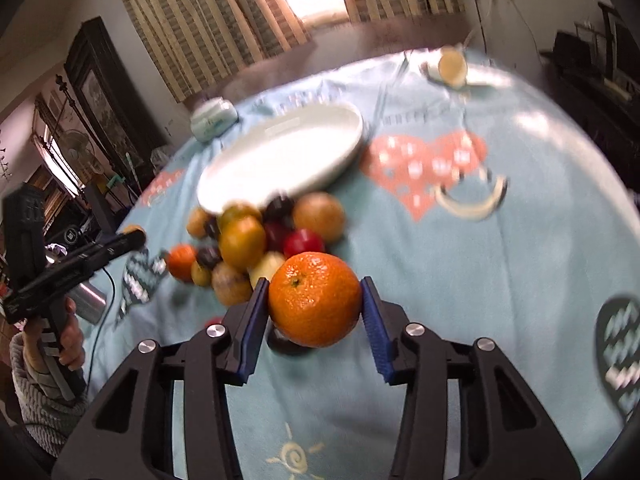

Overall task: Organize fruits
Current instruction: 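Carry both fruits onto the white plate and open both tools to release them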

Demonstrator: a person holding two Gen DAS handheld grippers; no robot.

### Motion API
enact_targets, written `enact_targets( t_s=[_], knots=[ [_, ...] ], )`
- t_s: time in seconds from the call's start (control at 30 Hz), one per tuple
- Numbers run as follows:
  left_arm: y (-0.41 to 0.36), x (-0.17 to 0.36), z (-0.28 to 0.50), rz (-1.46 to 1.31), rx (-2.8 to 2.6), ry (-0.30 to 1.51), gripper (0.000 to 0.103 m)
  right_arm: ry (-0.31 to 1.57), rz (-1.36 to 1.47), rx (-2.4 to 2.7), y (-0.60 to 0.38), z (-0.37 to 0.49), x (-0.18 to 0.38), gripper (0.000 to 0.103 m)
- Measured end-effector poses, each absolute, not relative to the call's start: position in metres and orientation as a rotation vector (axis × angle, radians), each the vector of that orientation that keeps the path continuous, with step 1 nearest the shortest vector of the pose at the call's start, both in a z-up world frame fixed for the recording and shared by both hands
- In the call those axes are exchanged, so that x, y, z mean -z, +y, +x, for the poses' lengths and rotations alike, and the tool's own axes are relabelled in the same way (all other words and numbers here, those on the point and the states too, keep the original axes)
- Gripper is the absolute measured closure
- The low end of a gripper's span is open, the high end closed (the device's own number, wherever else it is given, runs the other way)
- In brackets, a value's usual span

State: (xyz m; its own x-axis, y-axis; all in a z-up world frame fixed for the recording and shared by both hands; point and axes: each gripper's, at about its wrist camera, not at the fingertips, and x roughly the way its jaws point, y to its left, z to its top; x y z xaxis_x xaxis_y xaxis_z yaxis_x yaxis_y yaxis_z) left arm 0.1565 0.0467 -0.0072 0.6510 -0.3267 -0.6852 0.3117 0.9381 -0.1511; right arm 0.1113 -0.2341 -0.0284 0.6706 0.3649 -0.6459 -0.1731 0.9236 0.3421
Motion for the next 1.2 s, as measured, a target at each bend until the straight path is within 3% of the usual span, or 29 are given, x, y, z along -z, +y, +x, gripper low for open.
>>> enact_targets(
  t_s=[0.13,0.23,0.6,0.67,0.7,0.83,1.0,1.1,1.17,1.2],
  knots=[
    [0.035,-0.012,0.193,-0.004,0.354,0.754,0.076,0.661,0.224,-0.317,-0.225,0.138,-0.024,0.057],
    [0.025,-0.010,0.227,-0.006,0.336,0.765,0.076,0.648,0.203,-0.329,-0.209,0.177,-0.033,0.057],
    [0.019,0.049,0.303,-0.020,0.291,0.909,0.075,0.887,0.109,-0.329,-0.166,0.291,0.048,0.057],
    [0.017,0.054,0.304,-0.008,0.289,0.915,0.063,0.906,0.083,-0.320,-0.162,0.293,0.054,0.056],
    [0.016,0.056,0.305,-0.005,0.287,0.919,0.050,0.922,0.071,-0.316,-0.160,0.295,0.058,0.056],
    [0.016,0.056,0.303,-0.003,0.286,0.914,0.046,0.934,0.056,-0.304,-0.159,0.293,0.062,0.054],
    [0.030,0.027,0.288,-0.032,0.262,0.857,0.046,0.749,0.090,-0.301,-0.172,0.269,0.004,0.053],
    [0.040,0.000,0.267,-0.008,0.220,0.790,0.037,0.551,0.075,-0.293,-0.176,0.225,-0.058,0.051],
    [0.047,-0.014,0.249,0.019,0.190,0.751,0.034,0.435,0.067,-0.293,-0.179,0.188,-0.091,0.032],
    [0.051,-0.018,0.238,0.028,0.180,0.737,0.034,0.390,0.067,-0.291,-0.180,0.170,-0.103,0.028]
  ],
)
